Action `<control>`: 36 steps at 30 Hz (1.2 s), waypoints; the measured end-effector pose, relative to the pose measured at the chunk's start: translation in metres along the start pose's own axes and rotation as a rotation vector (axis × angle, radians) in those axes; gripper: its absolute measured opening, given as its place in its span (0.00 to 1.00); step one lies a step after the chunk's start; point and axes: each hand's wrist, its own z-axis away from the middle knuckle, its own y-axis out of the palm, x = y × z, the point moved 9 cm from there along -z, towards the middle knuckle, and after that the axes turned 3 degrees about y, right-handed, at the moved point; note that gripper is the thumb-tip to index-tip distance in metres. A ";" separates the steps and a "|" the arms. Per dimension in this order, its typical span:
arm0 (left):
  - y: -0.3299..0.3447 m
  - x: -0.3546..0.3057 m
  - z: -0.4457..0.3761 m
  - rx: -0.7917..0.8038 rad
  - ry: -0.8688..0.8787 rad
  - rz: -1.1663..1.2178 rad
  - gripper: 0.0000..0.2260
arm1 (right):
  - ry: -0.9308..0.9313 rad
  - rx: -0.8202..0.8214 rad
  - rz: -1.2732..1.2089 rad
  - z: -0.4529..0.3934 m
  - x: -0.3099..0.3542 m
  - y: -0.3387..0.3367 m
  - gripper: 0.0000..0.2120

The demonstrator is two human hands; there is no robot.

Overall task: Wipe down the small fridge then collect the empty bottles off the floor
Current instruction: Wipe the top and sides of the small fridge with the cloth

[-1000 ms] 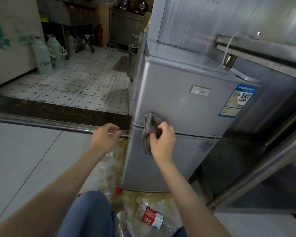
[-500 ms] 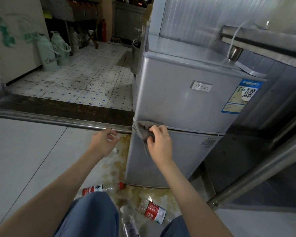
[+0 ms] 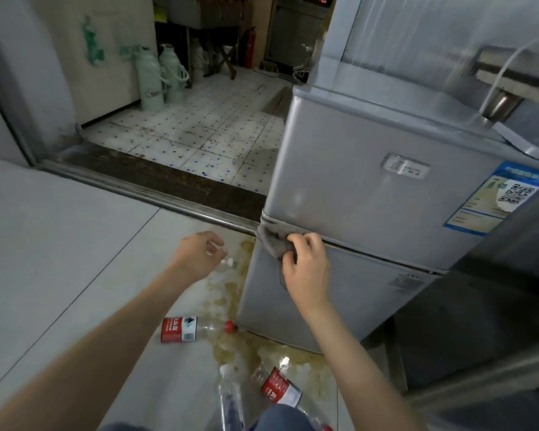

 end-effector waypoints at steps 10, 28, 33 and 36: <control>0.007 -0.024 -0.009 0.075 0.118 -0.028 0.08 | -0.037 -0.089 0.037 0.003 0.000 0.002 0.11; 0.069 -0.013 -0.042 0.221 0.351 0.059 0.07 | 0.180 -0.197 0.122 0.049 -0.032 0.017 0.12; 0.082 -0.007 -0.036 0.196 0.352 0.047 0.04 | 0.129 -0.276 0.080 0.040 -0.020 0.014 0.14; 0.085 -0.002 -0.030 0.140 0.344 0.069 0.05 | 0.106 -0.271 0.053 0.045 -0.023 0.019 0.16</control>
